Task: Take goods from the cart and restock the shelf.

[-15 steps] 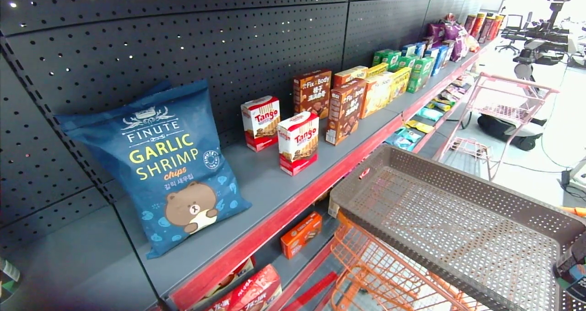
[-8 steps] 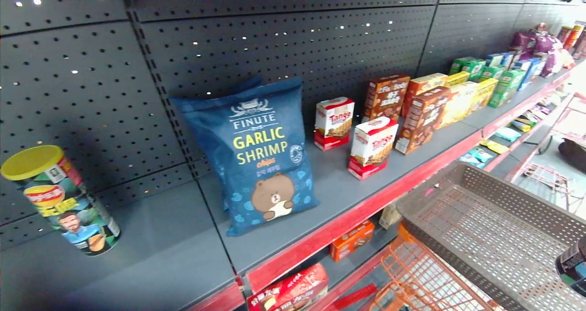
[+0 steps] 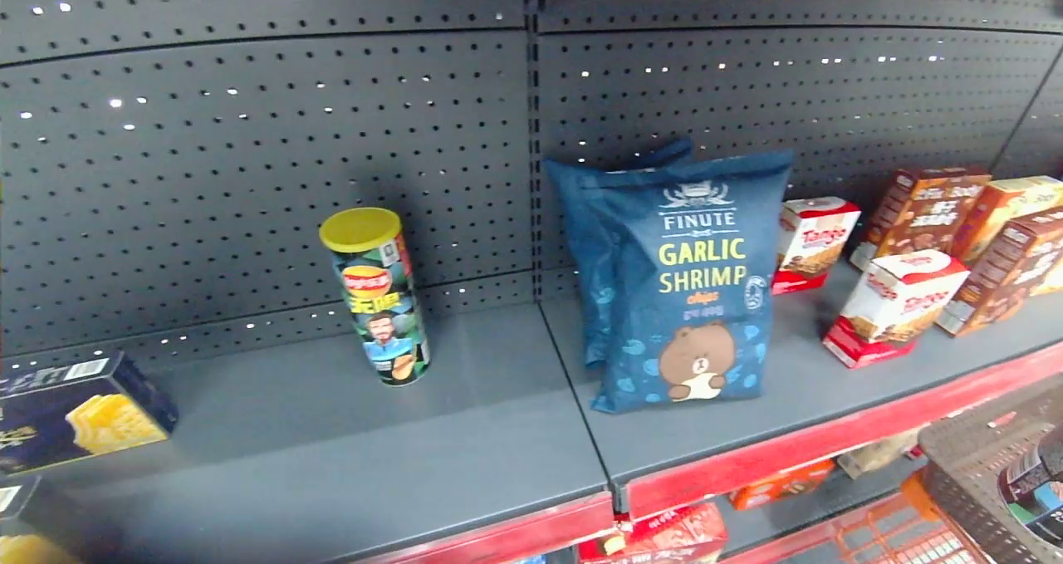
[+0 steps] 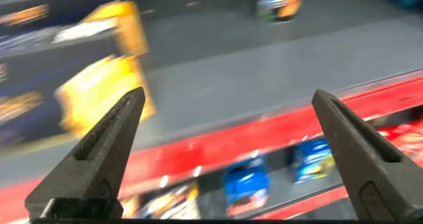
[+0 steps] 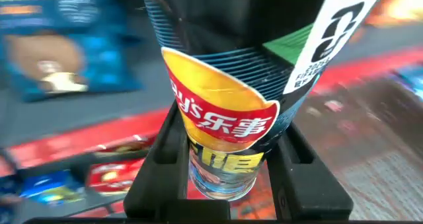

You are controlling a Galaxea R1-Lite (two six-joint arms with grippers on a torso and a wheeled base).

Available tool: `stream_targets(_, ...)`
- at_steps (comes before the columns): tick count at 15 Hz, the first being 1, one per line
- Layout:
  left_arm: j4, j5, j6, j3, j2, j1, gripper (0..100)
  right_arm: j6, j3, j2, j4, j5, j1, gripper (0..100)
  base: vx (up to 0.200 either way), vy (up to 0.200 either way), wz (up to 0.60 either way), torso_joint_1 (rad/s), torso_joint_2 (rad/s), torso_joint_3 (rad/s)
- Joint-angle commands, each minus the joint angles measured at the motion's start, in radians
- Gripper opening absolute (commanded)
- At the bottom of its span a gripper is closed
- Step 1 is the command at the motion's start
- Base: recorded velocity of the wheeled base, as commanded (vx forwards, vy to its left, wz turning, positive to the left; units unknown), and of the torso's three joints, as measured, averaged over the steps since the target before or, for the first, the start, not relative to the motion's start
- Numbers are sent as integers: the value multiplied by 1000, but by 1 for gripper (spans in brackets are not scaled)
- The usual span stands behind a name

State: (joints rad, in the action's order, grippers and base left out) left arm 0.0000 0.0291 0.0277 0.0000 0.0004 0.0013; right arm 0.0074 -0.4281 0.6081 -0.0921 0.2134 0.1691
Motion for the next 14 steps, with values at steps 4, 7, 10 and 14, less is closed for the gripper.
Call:
stream_targets(4,0,0,0,0,0,0,100,8,22,-22,-5,-3,3,0,0,0,450,3,-1,4)
stream_targets(7,0,0,0,0,0,0,100,40,28,-51,-26,-80,26,0,0,0,0,0,0,0)
stream_targets(10,0,0,0,0,0,0,100,40,46,-90,-57,-124,53,0,0,0,0,0,0,0)
stream_targets(14,0,0,0,0,0,0,100,43,9,-119,-46,-89,55,0,0,0,0,0,0,0)
